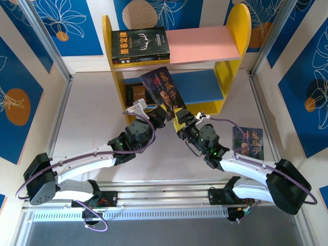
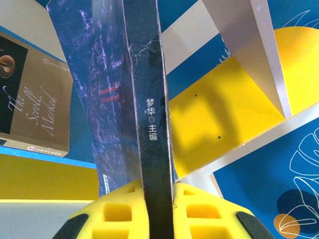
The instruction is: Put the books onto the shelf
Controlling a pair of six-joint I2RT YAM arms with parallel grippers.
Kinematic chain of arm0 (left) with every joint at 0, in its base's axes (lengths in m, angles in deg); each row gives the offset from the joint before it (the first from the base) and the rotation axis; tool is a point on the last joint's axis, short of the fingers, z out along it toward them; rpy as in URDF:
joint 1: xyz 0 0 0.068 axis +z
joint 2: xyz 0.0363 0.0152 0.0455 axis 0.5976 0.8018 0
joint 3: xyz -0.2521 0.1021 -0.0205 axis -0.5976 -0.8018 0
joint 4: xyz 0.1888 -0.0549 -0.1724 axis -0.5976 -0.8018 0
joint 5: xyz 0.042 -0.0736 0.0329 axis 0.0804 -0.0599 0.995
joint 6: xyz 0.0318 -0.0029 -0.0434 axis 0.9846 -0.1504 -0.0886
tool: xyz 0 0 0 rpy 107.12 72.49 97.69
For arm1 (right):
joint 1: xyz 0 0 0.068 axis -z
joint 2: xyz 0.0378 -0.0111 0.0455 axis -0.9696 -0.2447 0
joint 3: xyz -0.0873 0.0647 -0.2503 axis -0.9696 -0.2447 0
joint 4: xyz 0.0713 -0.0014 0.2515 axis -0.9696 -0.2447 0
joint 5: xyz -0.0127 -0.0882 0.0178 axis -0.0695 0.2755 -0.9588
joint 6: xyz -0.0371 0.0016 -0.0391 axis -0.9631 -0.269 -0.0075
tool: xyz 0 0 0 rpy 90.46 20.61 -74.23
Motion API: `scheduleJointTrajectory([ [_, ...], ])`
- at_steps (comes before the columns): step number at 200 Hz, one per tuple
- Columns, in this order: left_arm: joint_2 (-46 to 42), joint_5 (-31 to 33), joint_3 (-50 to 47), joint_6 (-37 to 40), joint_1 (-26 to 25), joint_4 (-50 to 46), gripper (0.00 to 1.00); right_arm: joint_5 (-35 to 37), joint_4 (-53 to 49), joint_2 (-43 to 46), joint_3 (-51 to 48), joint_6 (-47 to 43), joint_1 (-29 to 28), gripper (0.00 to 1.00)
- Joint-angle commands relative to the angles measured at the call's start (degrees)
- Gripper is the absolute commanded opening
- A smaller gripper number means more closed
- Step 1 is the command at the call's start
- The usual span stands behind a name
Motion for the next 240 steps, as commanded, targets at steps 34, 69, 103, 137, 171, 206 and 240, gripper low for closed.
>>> scheduleJointTrajectory([
  [34,-0.6,-0.9,-0.4,-2.0,-1.0,5.7,0.0,-1.5,0.9,0.0,1.5,-0.7,1.7,0.64],
  [69,-0.4,-1.5,-0.9,-2.8,-1.1,6.2,0.0,-2.2,0.9,-0.3,1.8,-0.9,2.3,0.59],
  [103,-0.4,-1.0,-1.5,-3.2,-1.2,6.8,0.0,-2.3,1.1,-0.5,1.9,-0.9,2.5,0.52],
  [137,-0.5,-0.9,-1.7,-3.2,-1.2,6.9,0.0,-2.2,1.0,-0.2,1.7,-0.8,2.7,0.4],
  [171,-0.6,-0.3,-2.0,-3.2,-1.2,6.7,0.0,-2.1,0.2,0.1,1.5,-0.6,2.9,0.33],
  [206,-1.0,0.4,-2.0,-3.1,-1.2,5.6,0.0,-2.6,-1.1,0.9,1.4,-1.5,3.7,0.19],
  [240,-0.9,1.6,-1.6,-3.1,-1.2,3.1,0.08,-3.8,-3.1,2.2,2.2,-4.1,4.8,0.07],
])
